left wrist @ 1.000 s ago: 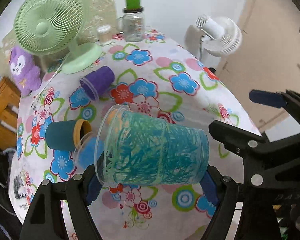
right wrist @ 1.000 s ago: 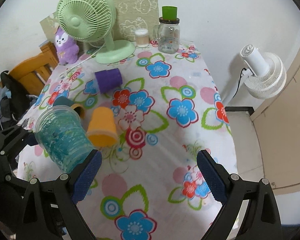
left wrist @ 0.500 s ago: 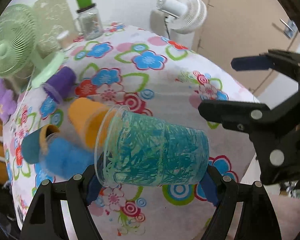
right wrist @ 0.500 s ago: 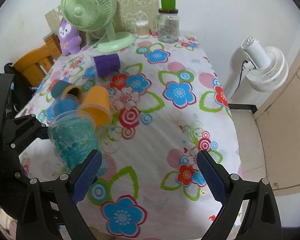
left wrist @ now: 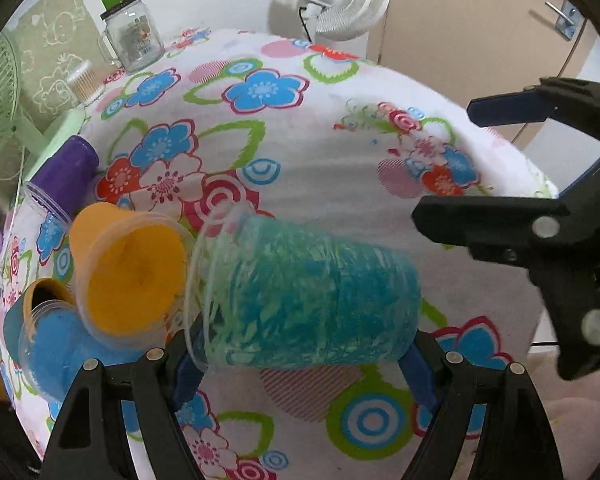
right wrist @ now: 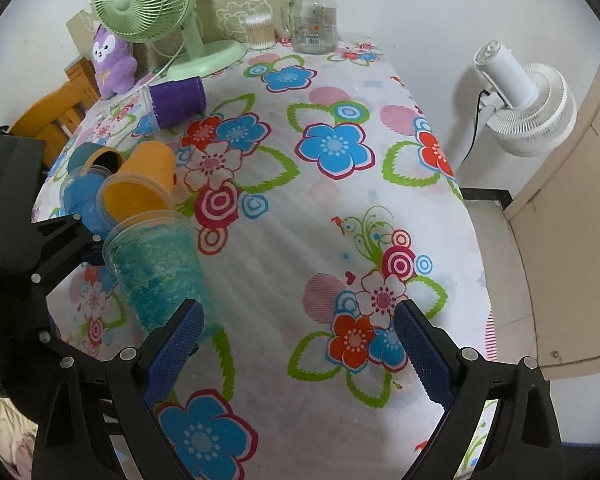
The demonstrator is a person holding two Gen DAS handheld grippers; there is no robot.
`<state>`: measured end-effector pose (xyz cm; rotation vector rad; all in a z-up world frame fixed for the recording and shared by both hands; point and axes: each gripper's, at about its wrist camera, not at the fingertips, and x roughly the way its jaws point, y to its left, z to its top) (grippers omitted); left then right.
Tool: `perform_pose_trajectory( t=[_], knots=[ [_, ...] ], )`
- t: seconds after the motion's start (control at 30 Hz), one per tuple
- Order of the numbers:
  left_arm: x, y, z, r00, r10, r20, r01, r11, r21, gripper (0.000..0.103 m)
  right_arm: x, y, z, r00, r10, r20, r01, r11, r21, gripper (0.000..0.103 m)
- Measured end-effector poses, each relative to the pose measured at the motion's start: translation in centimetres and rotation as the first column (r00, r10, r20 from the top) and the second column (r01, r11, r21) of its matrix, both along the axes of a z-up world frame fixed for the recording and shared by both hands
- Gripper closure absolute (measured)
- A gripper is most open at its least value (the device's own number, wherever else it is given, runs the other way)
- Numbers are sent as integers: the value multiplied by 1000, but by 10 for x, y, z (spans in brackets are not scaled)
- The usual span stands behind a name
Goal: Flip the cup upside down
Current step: 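Lift the clear teal cup with the right gripper and rotate it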
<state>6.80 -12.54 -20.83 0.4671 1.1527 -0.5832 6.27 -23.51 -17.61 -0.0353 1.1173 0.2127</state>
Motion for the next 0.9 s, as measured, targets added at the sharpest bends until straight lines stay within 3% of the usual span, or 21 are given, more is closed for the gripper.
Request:
perform_pose_trajectory(
  t=[0.17, 0.23, 0.37, 0.63, 0.77, 0.9],
  knots=[
    [6, -1, -9, 1000, 8, -19, -8, 1000, 10, 18, 5, 0, -4, 1000, 5, 4, -5, 1000, 18, 6],
    [5, -2, -10, 1000, 6, -21, -6, 1000, 25, 8, 5, 0, -3, 1000, 7, 5, -7, 1000, 27, 6],
    [-4, -1, -1, 1000, 6, -12, -6, 999, 40, 5, 4, 1, 5, 1000, 18, 9, -18, 999, 49, 6],
    [-19, 18, 40, 987, 155, -41, -154, 988, 23, 2, -7, 9, 42, 995, 82, 60, -86, 994, 68, 6],
    [-27, 37, 63, 962, 272, -24, -272, 962, 2, 2, -13, 20, 61, 991, 110, 76, -117, 989, 94, 6],
    [-37, 63, 81, 917, 398, -20, -398, 916, -41, 1, -19, 34, 70, 983, 148, 107, -158, 984, 88, 6]
  ],
)
